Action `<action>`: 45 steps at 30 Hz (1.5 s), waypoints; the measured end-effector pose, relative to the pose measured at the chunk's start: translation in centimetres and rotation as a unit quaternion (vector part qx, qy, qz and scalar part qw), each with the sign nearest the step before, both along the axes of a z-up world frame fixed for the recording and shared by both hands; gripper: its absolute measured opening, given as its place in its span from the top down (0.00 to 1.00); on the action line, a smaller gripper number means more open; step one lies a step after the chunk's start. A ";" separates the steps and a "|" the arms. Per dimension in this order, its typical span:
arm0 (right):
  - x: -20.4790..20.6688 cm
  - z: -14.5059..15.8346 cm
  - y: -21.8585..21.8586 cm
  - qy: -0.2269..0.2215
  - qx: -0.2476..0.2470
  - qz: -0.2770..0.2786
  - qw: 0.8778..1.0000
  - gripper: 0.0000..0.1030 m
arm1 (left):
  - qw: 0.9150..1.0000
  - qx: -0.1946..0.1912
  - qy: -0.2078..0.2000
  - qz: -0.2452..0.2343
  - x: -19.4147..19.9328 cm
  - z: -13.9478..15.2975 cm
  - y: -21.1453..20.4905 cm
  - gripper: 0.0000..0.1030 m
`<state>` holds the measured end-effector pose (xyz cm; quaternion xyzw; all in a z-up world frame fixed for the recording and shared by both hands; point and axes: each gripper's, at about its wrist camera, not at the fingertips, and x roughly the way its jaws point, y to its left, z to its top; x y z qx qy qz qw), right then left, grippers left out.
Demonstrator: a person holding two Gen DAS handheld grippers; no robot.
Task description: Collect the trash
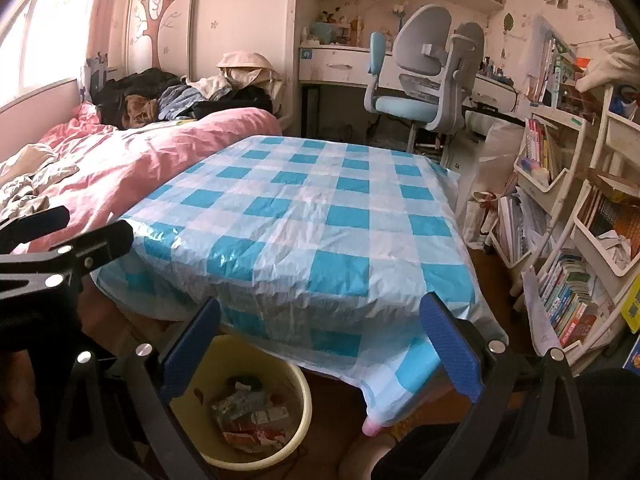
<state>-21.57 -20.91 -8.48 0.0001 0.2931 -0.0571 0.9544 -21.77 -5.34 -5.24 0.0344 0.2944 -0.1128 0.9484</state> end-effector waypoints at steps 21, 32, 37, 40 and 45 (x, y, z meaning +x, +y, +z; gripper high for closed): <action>-0.1 0.1 0.1 -0.003 0.001 -0.001 1.000 0.07 | 1.000 0.007 0.001 0.002 0.0 -0.5 -0.2 0.07; 0.1 -0.1 0.1 -0.001 0.004 -0.001 1.000 0.07 | 1.000 0.004 0.005 0.000 0.2 -0.4 -0.5 0.07; 0.5 -0.4 0.1 0.001 0.008 0.000 1.000 0.07 | 1.000 0.006 0.006 0.001 0.2 -0.5 -0.7 0.07; 0.6 -0.5 0.0 0.003 0.010 0.001 1.000 0.07 | 1.000 0.003 0.010 0.000 0.3 -0.6 -0.7 0.07; 0.9 -0.5 0.0 0.007 0.018 0.003 1.000 0.07 | 0.999 -0.016 0.036 -0.011 1.3 -1.1 -0.6 0.07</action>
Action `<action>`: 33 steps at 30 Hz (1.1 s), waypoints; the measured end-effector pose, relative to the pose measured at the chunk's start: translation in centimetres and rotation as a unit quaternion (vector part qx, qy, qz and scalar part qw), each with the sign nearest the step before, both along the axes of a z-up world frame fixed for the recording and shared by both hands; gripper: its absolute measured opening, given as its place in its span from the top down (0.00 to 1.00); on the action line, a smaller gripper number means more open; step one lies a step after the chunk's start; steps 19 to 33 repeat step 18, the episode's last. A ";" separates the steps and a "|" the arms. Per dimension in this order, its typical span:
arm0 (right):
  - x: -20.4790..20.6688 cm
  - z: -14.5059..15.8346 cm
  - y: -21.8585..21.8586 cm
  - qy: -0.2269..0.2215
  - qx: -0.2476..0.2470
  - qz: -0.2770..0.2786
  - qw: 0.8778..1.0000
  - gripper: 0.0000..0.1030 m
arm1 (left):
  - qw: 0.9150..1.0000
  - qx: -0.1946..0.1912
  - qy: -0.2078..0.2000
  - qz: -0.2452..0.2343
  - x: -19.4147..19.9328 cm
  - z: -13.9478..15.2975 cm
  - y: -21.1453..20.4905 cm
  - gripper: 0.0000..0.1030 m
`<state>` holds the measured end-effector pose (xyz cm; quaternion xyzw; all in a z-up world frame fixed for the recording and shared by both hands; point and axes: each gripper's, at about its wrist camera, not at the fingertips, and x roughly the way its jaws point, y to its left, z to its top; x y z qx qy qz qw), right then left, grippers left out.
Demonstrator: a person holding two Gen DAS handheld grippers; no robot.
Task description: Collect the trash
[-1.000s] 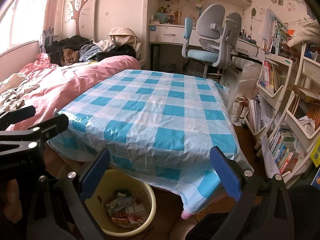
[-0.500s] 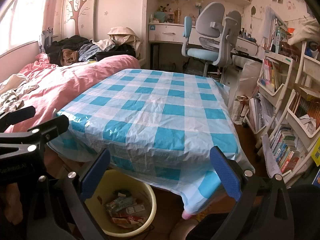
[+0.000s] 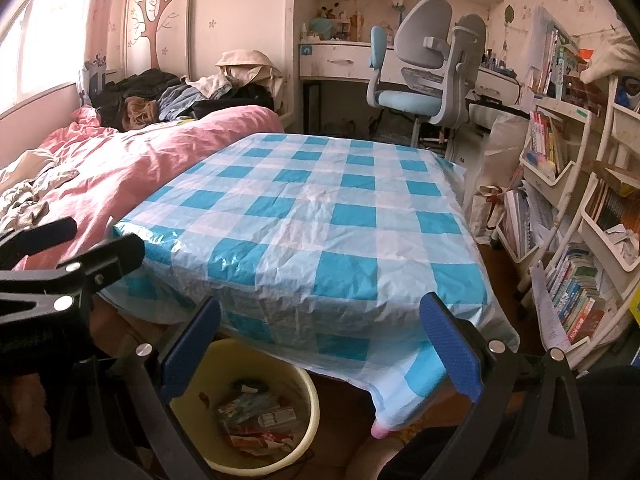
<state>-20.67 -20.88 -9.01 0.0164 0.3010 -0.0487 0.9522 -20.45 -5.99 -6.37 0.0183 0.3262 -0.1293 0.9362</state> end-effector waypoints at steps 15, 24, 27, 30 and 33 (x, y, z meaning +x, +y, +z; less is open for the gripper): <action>4.3 -1.2 -2.1 0.059 0.032 -0.002 0.998 0.07 | 0.999 0.008 0.049 0.002 7.0 0.7 -0.2 0.07; 6.1 -1.5 -3.0 0.073 0.033 -0.006 0.997 0.08 | 0.999 0.019 0.041 0.009 9.0 1.2 -0.7 0.07; 6.1 -1.5 -3.0 0.073 0.033 -0.006 0.997 0.08 | 0.999 0.019 0.041 0.009 9.0 1.2 -0.7 0.07; 6.1 -1.5 -3.0 0.073 0.033 -0.006 0.997 0.08 | 0.999 0.019 0.041 0.009 9.0 1.2 -0.7 0.07; 6.1 -1.5 -3.0 0.073 0.033 -0.006 0.997 0.08 | 0.999 0.019 0.041 0.009 9.0 1.2 -0.7 0.07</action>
